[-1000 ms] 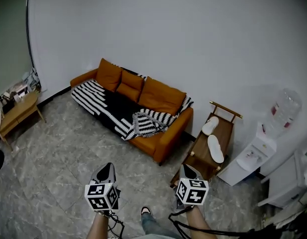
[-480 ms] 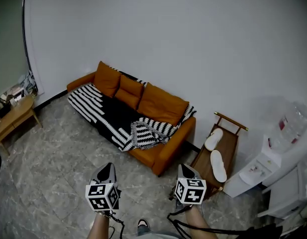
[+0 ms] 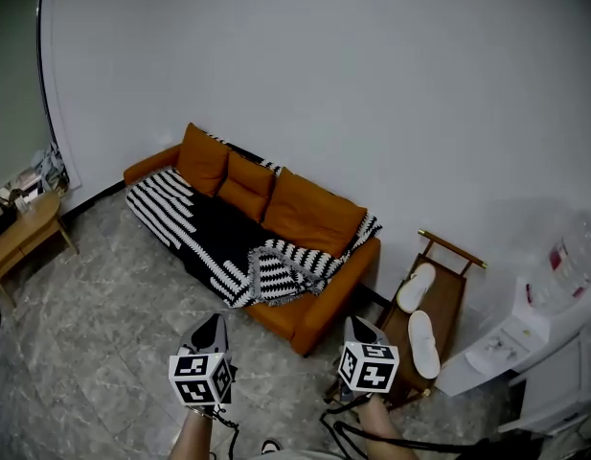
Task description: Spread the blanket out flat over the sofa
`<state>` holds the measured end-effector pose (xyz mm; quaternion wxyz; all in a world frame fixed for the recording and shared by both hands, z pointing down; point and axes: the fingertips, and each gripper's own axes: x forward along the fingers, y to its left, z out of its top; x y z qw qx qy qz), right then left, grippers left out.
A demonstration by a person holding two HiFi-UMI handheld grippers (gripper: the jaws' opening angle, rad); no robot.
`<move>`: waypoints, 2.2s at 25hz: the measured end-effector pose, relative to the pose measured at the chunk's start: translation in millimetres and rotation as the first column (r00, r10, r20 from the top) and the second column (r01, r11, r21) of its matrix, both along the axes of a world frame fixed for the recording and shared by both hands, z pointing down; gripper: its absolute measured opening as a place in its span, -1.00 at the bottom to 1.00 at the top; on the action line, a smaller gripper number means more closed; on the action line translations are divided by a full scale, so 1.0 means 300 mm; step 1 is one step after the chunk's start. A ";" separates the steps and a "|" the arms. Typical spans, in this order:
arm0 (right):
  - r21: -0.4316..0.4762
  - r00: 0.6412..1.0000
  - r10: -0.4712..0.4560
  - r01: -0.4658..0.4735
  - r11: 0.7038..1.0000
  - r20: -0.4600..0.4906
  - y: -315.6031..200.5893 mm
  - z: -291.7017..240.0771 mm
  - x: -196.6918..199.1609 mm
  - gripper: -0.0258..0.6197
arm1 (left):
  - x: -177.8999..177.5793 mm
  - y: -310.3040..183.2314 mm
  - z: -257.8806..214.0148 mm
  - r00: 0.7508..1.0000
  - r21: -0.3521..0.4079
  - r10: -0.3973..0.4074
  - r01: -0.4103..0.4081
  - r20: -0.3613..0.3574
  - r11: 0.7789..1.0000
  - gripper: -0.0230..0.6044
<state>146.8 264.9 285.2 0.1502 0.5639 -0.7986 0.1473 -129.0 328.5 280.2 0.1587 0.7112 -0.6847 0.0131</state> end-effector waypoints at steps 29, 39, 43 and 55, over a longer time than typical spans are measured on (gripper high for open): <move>-0.049 0.994 0.107 -0.106 0.993 0.013 -0.491 0.074 -0.076 -0.91 | -0.077 -0.649 0.033 0.993 -0.016 0.120 -0.120 -0.007 0.993 -0.91; -0.063 0.988 0.157 -0.157 0.986 0.001 -0.788 0.055 -0.187 -0.91 | -0.225 -0.981 0.014 0.987 -0.033 0.158 -0.158 0.000 0.987 -0.91; -0.071 0.985 0.172 -0.172 0.983 -0.012 -0.892 0.058 -0.234 -0.91 | -0.285 -1.103 0.043 0.986 -0.055 0.169 -0.169 -0.012 0.984 -0.91; -0.096 0.978 0.194 -0.201 0.975 -0.076 -1.132 0.063 -0.369 -0.91 | -0.444 -1.386 0.153 0.980 -0.110 0.182 -0.190 -0.082 0.976 -0.91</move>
